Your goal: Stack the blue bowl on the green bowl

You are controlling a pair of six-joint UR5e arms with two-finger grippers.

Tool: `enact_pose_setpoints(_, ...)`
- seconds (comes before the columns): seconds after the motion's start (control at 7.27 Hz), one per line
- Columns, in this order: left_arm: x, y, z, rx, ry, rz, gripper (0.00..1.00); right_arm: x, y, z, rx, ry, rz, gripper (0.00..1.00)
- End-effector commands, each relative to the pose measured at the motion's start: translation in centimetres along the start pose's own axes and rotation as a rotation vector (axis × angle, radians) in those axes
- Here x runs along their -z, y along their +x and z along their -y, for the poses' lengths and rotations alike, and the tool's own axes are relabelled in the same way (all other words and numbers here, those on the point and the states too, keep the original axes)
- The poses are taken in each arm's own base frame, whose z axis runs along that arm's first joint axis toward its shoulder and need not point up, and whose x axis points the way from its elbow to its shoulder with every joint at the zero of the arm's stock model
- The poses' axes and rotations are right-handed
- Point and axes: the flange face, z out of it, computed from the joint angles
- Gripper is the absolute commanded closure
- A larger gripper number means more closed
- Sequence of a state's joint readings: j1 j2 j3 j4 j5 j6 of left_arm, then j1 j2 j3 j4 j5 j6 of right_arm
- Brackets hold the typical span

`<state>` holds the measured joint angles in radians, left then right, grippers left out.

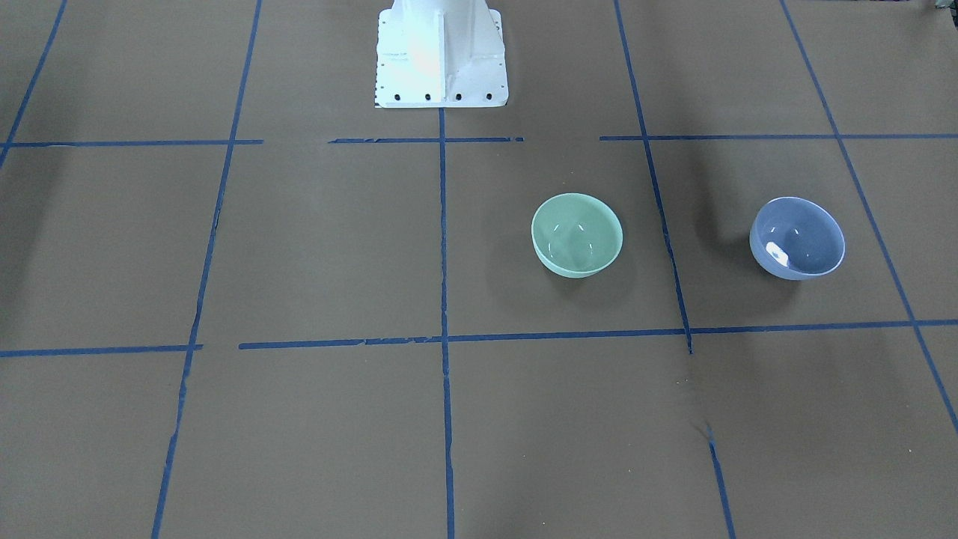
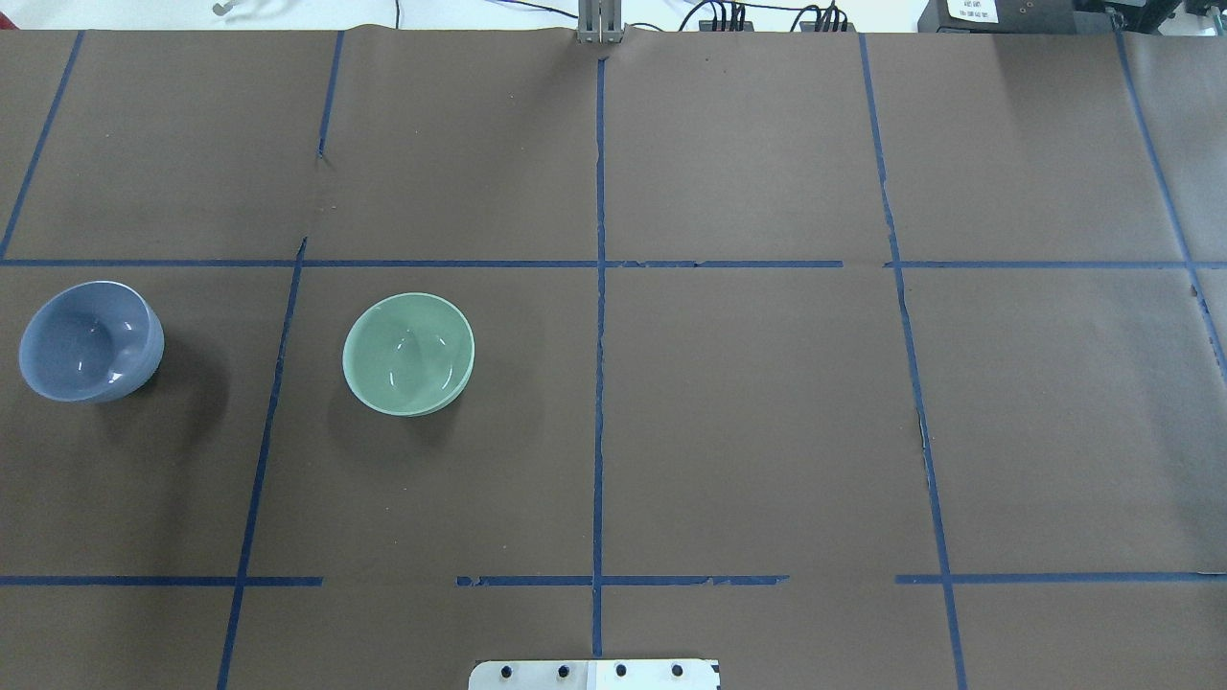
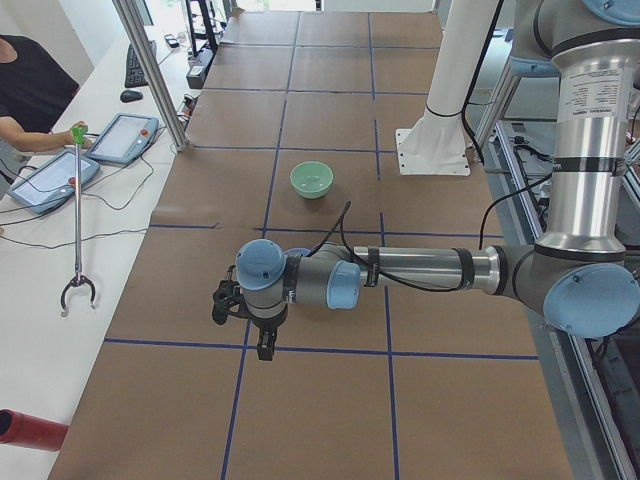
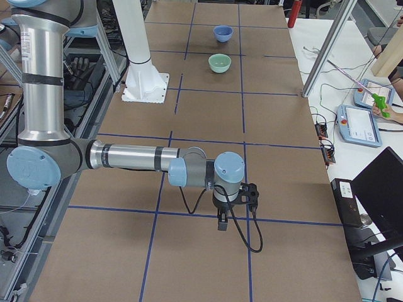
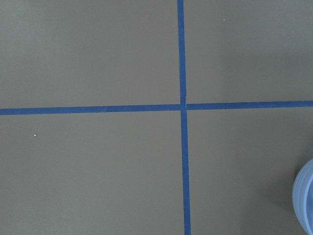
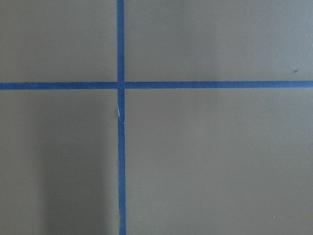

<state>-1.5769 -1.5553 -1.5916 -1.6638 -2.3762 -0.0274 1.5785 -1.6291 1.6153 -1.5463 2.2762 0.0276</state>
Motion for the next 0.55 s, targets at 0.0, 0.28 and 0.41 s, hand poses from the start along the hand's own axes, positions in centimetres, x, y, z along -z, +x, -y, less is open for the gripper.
enact_pose_setpoints(0.0, 0.3, 0.3, 0.2, -0.013, 0.008, 0.0, 0.0, 0.0, 0.0, 0.0, 0.0, 0.0, -0.001, 0.0)
enact_pose_setpoints(0.28, 1.9, 2.0, 1.3, -0.055, 0.051, 0.011, 0.0, 0.0, 0.0, 0.0, -0.001, -0.001, -0.001, 0.0)
enact_pose_setpoints(0.41, 2.8, 3.0, 1.5, -0.075, 0.077, 0.01, 0.0, 0.0, 0.0, 0.0, -0.001, -0.001, -0.001, 0.0)
